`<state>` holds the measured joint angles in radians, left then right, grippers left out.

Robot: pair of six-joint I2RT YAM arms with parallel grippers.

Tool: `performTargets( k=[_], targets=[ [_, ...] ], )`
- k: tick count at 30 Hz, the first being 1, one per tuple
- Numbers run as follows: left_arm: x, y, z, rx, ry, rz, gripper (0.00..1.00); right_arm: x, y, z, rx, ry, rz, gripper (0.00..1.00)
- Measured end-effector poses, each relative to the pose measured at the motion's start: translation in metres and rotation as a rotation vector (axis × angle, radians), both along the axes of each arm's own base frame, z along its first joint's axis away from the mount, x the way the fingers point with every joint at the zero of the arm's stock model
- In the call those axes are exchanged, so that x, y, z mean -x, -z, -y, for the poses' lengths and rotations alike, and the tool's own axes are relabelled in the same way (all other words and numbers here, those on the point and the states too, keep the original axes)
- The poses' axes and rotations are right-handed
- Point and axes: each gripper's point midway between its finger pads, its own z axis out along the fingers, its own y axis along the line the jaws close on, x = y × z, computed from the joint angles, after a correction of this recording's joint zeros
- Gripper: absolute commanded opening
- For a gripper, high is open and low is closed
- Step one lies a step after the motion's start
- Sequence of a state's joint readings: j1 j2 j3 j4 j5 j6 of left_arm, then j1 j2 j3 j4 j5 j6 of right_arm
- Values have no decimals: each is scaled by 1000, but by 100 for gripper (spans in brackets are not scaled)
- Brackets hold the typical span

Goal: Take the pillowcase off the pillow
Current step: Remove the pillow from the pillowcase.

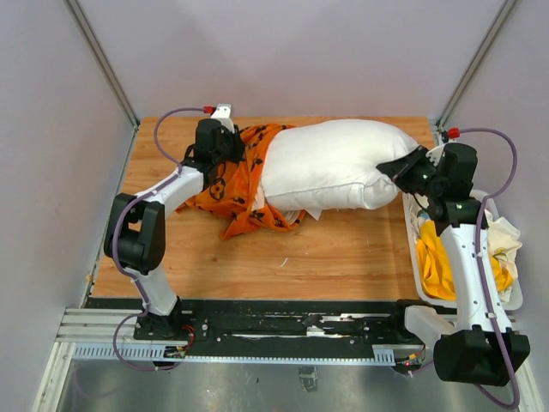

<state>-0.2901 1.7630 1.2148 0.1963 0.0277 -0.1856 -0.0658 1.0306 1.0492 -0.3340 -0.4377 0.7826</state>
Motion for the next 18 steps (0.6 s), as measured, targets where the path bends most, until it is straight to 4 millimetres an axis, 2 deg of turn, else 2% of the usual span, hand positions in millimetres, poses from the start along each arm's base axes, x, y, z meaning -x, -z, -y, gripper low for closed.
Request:
performTargets(
  k=[2,6,7,9,11,12,14,15,16,17,18],
  targets=[
    [-5,-6,-7,-11,-30,11,2,0,0,0,4,-2,2,1],
    [-9,-11,-37,24,-116,-1,0,2,-2,0,10,-5,13,1],
    [-8,-11,-53,42,-151,-10,0,3,-3,0,9,-8,17,1],
    [-2,-8,-99,91,-247,-32,0,6,-3,1,4,-10,21,1],
    [16,-1,-150,153,-361,-62,0,9,-1,1,-8,-21,17,1],
    [28,3,-170,184,-407,-79,0,11,2,-1,-22,-33,11,1],
    [52,6,-192,229,-473,-96,0,14,8,-7,-50,-66,-6,1],
    [63,5,-196,241,-491,-93,1,17,12,-10,-64,-81,-20,1],
    [74,0,-198,253,-499,-80,10,18,15,-11,-75,-87,-32,1],
    [83,-7,-197,260,-495,-59,27,19,18,-11,-83,-87,-43,1],
    [91,-17,-195,265,-487,-29,54,18,21,-11,-90,-84,-53,1]
  ],
)
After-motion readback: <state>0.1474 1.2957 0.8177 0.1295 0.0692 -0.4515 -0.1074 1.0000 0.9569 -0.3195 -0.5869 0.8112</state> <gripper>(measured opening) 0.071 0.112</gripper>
